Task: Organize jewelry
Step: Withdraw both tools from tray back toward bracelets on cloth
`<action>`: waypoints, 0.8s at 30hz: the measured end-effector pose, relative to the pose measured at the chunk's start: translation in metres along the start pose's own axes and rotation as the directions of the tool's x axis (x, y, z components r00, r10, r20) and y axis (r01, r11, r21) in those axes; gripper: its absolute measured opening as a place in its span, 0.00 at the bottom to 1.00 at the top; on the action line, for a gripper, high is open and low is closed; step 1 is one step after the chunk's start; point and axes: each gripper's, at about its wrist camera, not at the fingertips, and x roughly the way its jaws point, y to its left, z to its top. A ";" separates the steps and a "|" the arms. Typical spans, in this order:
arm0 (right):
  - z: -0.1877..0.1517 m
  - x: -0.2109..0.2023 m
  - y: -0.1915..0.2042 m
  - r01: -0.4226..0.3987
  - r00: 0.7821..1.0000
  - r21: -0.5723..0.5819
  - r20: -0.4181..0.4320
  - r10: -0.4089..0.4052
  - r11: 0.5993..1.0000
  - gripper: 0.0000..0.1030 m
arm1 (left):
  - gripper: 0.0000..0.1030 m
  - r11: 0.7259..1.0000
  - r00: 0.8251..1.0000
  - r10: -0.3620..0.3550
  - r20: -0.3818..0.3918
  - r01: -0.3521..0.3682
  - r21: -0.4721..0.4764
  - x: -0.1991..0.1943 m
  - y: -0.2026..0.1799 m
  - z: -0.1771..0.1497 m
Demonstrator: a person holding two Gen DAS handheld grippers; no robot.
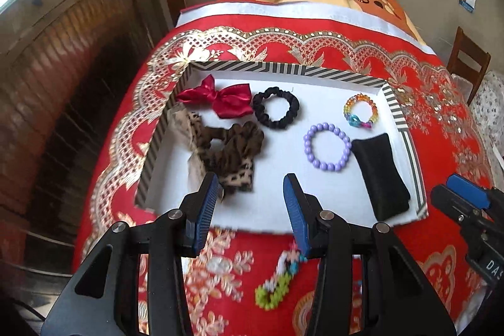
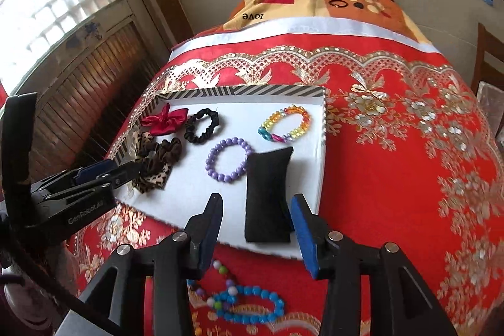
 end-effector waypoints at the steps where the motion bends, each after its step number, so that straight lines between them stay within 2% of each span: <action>1: -0.003 -0.004 0.000 -0.001 1.000 0.000 0.003 0.001 1.000 0.42 | 0.41 1.000 1.000 0.003 0.001 -0.003 -0.002 -0.005 0.000 -0.004; 19: -0.052 -0.067 0.011 -0.007 0.998 -0.067 0.063 0.011 0.998 0.42 | 0.41 1.000 0.998 0.028 0.059 -0.027 -0.017 -0.070 -0.002 -0.057; 24: -0.062 -0.084 0.011 0.020 0.996 -0.070 0.087 -0.013 0.997 0.42 | 0.41 0.999 0.997 0.031 0.072 -0.030 -0.020 -0.082 -0.004 -0.067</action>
